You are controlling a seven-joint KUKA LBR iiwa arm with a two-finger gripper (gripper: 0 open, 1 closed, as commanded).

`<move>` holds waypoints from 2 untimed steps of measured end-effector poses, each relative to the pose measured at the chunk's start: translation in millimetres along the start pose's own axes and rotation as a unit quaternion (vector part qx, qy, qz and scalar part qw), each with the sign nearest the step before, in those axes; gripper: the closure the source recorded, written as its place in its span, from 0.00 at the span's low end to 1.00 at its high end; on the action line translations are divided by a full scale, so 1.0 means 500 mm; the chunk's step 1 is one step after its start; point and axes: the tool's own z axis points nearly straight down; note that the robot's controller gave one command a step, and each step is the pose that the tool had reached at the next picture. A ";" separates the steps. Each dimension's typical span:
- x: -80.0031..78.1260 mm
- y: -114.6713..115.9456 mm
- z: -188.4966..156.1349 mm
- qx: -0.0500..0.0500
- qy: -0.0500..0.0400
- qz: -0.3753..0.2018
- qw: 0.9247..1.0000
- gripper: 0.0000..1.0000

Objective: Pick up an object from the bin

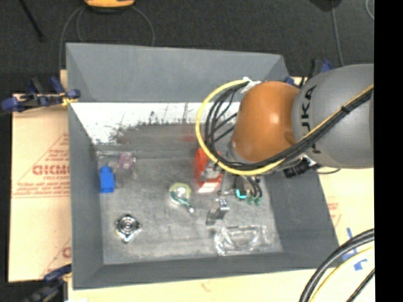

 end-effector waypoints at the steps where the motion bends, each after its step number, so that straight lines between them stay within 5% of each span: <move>1: -0.114 0.068 0.148 0.001 -0.006 -0.026 1.000 0.00; 2: -0.106 0.030 0.111 -0.001 -0.005 0.056 0.998 0.00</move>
Offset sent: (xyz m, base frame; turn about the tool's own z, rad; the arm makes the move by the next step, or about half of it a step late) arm 0.0599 0.0401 -0.0873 -0.0522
